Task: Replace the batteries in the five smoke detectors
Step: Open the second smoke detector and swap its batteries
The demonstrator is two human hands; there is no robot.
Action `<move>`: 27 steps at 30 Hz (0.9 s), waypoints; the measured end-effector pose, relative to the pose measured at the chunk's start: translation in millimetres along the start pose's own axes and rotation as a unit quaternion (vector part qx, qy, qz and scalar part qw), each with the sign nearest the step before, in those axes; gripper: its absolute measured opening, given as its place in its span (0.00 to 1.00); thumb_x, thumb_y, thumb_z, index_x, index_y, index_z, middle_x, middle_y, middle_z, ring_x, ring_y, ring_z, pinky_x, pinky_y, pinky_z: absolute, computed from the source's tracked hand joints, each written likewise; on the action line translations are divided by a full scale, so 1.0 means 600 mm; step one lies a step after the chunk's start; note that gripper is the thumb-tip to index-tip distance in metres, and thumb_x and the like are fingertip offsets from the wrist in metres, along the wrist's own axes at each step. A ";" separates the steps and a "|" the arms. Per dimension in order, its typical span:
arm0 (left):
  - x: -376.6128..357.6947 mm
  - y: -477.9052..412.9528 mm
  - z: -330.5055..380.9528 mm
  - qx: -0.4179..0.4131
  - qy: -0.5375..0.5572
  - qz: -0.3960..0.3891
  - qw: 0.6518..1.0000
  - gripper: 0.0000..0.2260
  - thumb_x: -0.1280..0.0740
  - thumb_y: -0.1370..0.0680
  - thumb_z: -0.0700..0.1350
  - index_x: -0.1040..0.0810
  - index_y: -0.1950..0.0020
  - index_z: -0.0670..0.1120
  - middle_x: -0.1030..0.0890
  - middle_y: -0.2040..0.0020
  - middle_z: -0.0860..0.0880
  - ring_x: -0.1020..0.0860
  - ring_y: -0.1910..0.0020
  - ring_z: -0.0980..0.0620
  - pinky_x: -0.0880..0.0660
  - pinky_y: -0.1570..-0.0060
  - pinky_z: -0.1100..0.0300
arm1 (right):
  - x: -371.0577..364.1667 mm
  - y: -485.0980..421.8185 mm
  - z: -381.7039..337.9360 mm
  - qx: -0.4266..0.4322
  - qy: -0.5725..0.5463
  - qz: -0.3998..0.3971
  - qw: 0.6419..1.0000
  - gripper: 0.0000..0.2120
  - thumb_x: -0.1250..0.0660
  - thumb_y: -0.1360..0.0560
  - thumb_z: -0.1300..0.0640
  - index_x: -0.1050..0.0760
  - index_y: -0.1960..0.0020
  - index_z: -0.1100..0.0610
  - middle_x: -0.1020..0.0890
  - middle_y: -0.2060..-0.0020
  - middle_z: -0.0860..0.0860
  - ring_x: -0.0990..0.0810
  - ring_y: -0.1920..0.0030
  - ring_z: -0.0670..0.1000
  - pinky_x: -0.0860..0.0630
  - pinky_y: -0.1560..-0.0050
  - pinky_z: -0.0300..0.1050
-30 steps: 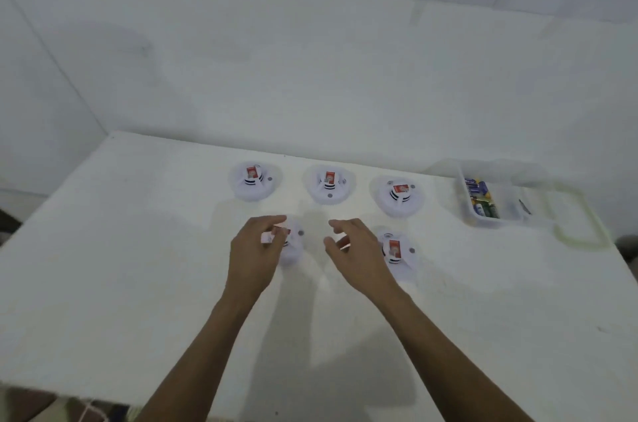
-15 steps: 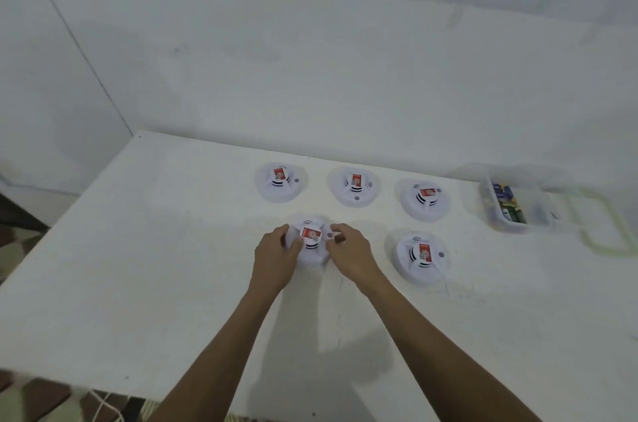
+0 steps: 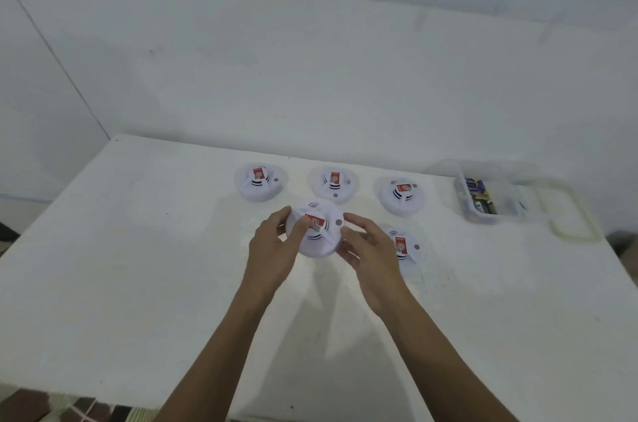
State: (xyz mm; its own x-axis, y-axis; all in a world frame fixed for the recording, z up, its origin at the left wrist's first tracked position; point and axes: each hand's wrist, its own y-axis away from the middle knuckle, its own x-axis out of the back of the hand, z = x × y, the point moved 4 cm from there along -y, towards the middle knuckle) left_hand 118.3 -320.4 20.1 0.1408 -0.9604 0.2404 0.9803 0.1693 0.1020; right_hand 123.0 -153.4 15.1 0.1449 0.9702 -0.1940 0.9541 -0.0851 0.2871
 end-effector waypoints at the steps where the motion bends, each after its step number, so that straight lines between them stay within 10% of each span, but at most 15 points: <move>1: -0.006 0.010 0.018 -0.002 0.027 -0.011 1.000 0.07 0.34 0.22 0.54 0.23 0.46 0.57 0.19 0.49 0.60 0.22 0.45 0.58 0.27 0.46 0.61 | 0.005 0.009 -0.013 0.017 0.010 0.003 1.000 0.13 0.32 0.24 0.61 0.23 0.40 0.55 0.16 0.53 0.57 0.17 0.52 0.55 0.20 0.46 0.48; 13: -0.104 0.077 0.088 0.119 0.326 -0.199 0.916 0.32 0.43 0.25 0.66 0.31 0.28 0.47 0.24 0.34 0.41 0.24 0.35 0.43 0.28 0.34 0.48 | 0.030 0.137 -0.103 0.381 0.330 -0.016 0.863 0.13 0.36 0.25 0.47 0.25 0.41 0.45 0.21 0.46 0.46 0.24 0.44 0.44 0.31 0.44 0.27; 27: -0.160 0.130 0.091 0.140 0.506 -0.209 0.825 0.29 0.38 0.30 0.63 0.22 0.36 0.47 0.19 0.43 0.43 0.19 0.47 0.45 0.21 0.50 0.53 | 0.059 0.180 -0.127 0.362 0.479 0.164 0.783 0.32 0.38 0.35 0.35 0.25 0.40 0.56 0.23 0.51 0.51 0.23 0.51 0.50 0.28 0.59 0.33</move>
State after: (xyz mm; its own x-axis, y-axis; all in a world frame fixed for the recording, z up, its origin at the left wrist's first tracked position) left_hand 173.4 -203.1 57.8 -0.0183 -0.6176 -0.7863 0.9223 -0.3141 0.2253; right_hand 211.1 -111.0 110.8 0.4809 0.5652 0.6703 0.8556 -0.1356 -0.4995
